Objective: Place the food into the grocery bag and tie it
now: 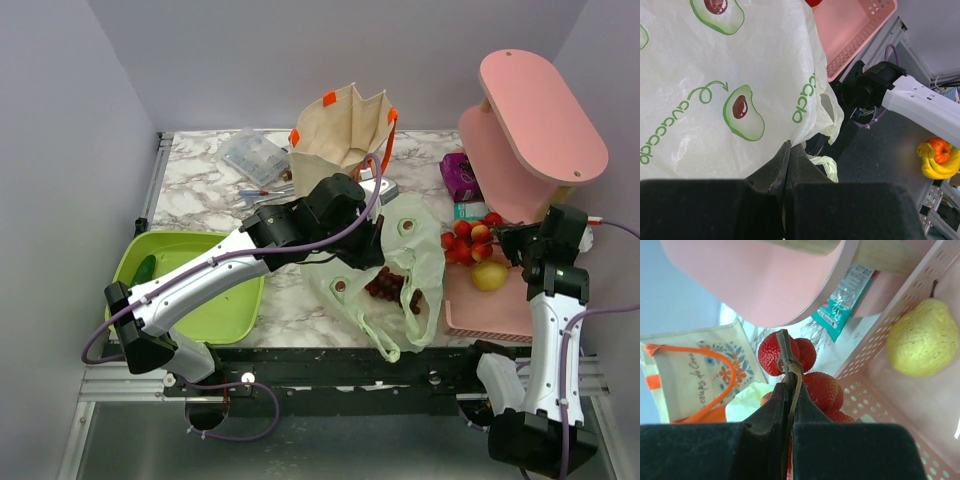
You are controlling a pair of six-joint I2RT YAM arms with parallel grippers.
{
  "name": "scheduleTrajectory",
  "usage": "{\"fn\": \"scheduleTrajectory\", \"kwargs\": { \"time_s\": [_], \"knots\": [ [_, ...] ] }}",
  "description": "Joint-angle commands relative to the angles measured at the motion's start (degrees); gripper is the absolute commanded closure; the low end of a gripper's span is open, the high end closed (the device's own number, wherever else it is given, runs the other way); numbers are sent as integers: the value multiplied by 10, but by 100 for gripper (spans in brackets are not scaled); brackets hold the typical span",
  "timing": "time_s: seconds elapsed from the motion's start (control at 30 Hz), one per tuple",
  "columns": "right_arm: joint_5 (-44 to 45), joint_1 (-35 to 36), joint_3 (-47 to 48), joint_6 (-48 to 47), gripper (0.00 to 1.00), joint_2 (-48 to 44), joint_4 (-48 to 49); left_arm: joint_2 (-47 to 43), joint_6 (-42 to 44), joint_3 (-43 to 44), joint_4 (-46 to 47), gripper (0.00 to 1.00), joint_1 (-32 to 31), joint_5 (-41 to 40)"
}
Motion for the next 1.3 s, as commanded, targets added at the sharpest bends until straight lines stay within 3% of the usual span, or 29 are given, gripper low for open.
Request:
{"fn": "scheduleTrajectory", "kwargs": {
  "time_s": [0.0, 0.37, 0.87, 1.27],
  "knots": [
    [-63, 3, 11, 27, 99, -30, -13, 1, 6, 18, 6, 100, -1, 20],
    [-75, 9, 22, 77, 99, -139, -92, 3, 9, 18, 3, 100, 1, 23],
    [-118, 47, 204, 17, 99, -142, -185, 10, 19, 44, -18, 100, 12, 19],
    [-276, 89, 182, -37, 99, -184, -118, 58, 11, 89, -19, 100, 16, 27]
  ]
}}
